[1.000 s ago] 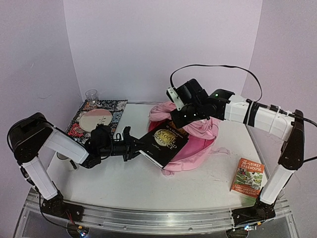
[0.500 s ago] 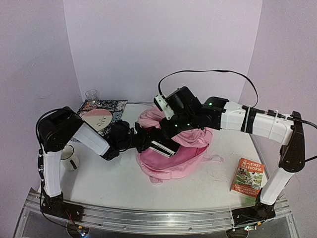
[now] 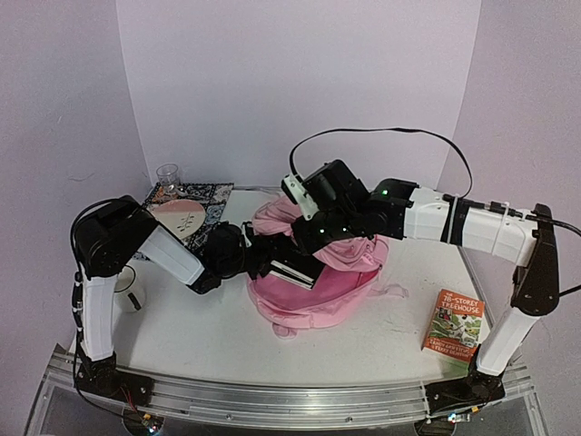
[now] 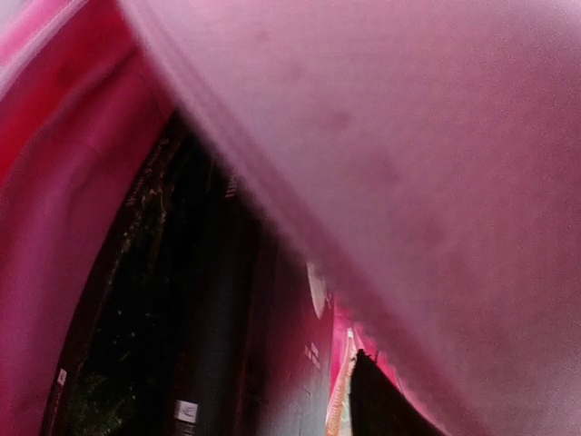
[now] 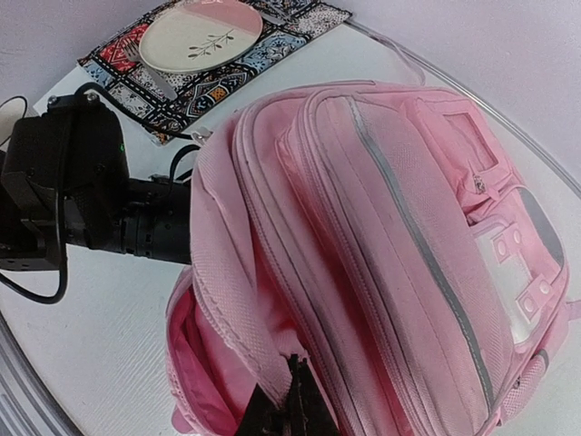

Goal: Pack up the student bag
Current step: Place the book in the largest pocket of the bag.

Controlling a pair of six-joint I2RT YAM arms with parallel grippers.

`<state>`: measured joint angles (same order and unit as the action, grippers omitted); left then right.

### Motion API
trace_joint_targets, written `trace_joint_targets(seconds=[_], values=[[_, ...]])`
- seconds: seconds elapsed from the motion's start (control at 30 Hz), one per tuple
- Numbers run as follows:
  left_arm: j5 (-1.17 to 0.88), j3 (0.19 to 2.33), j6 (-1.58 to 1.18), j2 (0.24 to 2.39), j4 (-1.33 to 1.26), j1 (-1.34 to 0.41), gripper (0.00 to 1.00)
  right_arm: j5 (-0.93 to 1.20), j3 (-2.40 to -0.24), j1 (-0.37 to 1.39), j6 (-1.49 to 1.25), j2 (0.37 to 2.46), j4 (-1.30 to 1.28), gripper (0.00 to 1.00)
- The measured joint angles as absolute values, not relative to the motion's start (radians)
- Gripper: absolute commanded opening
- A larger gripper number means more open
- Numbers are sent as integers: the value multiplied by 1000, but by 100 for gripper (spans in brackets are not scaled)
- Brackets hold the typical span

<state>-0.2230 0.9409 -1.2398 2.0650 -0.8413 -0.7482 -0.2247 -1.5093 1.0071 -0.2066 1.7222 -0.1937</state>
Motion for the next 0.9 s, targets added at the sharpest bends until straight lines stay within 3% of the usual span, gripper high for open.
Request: trace_joint_targets(seconds=[0.13,0.17,0.3,0.73,0.9], values=[[-149,939,-1134,1983,-717,-767,86,-233,-1509,1010,-205,1722,-187,6],[-128,937,-1111,1961,-687,-773,98,-236,-1509,1011,-205,1722,-184,7],[-64,920,-1022,1894,-586,-791,100,-251,-1509,1013,-199,1722,-169,12],[-16,789,-882,1680,-423,-817,98,-278,-1466,943,-202,1722,-129,12],[-20,793,-857,1661,-346,-817,99,-270,-1440,892,-218,1722,-119,39]])
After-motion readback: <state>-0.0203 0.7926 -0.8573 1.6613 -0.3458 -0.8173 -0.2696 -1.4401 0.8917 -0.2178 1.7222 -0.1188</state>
